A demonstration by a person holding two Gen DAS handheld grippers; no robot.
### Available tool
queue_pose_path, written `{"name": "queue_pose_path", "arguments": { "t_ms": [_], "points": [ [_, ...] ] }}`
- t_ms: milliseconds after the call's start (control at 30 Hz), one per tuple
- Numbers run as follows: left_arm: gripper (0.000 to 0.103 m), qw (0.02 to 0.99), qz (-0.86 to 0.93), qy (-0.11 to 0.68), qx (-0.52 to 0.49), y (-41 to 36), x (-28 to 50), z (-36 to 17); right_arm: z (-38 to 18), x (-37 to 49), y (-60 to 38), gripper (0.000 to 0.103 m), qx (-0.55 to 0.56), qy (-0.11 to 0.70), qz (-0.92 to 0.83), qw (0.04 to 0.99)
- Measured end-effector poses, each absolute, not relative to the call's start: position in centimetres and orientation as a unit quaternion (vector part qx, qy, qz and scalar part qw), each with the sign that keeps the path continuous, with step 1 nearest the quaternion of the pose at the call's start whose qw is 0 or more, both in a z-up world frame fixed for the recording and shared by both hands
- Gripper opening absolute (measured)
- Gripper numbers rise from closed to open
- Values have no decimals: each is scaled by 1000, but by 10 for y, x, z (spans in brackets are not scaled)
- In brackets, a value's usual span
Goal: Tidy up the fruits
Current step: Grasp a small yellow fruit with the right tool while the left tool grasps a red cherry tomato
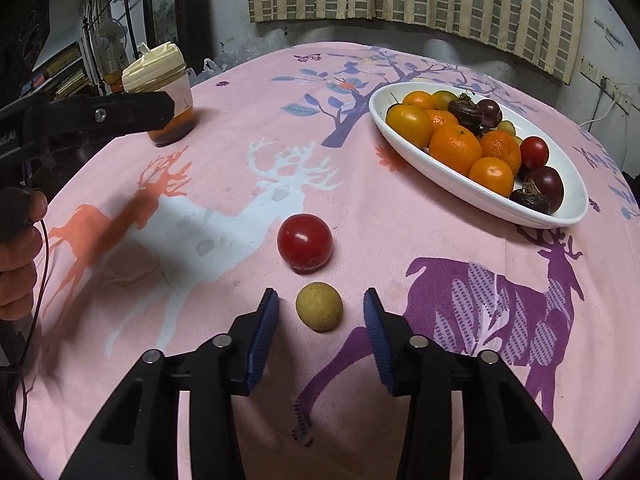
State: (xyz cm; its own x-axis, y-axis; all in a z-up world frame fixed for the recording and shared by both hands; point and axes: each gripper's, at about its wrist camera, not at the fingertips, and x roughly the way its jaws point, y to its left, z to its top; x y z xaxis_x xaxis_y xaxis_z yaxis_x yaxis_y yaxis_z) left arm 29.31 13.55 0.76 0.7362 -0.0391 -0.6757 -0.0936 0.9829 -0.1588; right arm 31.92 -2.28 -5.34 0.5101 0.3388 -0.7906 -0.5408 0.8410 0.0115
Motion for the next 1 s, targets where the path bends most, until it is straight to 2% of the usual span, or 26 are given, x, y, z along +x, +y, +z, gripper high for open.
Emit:
{"name": "queue_pose_path", "arguments": {
  "t_ms": [100, 200, 233, 500, 633, 700, 967, 1000],
  "points": [
    [98, 926, 18, 367, -86, 134, 295, 6, -53, 317, -22, 38, -127, 421, 253, 862],
    [98, 926, 23, 370, -77, 132, 296, 3, -52, 316, -22, 30, -128, 420, 253, 862],
    [98, 926, 25, 369, -74, 131, 297, 2, -52, 315, -22, 23, -128, 420, 256, 861],
    [97, 924, -16, 381, -10, 100, 299, -15, -35, 315, -48, 23, -100, 405, 245, 876],
    [71, 909, -100, 403, 26, 61, 299, -29, -22, 323, -79, 23, -66, 398, 211, 890],
    [62, 902, -108, 415, 47, 48, 304, -36, -19, 329, -94, 23, -41, 399, 197, 895],
    [61, 894, -126, 429, 33, 33, 326, -45, -17, 331, -98, 23, -26, 402, 195, 894],
    [56, 894, -127, 429, 34, 30, 328, -46, -18, 332, -98, 23, -25, 406, 194, 893]
  ]
}}
